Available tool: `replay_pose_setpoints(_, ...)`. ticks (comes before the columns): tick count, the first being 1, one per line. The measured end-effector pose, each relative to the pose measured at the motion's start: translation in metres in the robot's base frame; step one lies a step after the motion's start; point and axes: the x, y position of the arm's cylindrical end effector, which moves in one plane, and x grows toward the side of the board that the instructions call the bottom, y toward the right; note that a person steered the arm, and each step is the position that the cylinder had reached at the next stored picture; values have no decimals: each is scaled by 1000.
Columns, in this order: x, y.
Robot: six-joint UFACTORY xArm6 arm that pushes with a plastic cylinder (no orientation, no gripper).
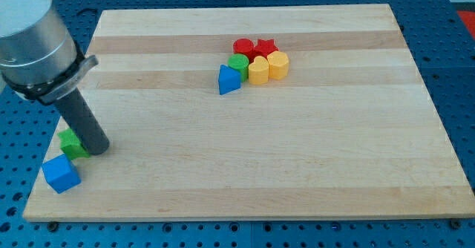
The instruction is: Move the green star to the bit down
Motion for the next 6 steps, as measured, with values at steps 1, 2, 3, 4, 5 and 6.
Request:
replay_pose_setpoints(1, -5, 20)
replay_pose_setpoints(2, -32, 26)
replay_pose_setpoints(3, -39, 3)
replay_pose_setpoints(4, -29, -17)
replay_pose_setpoints(5, -9, -18)
replay_pose_setpoints(6, -8, -14)
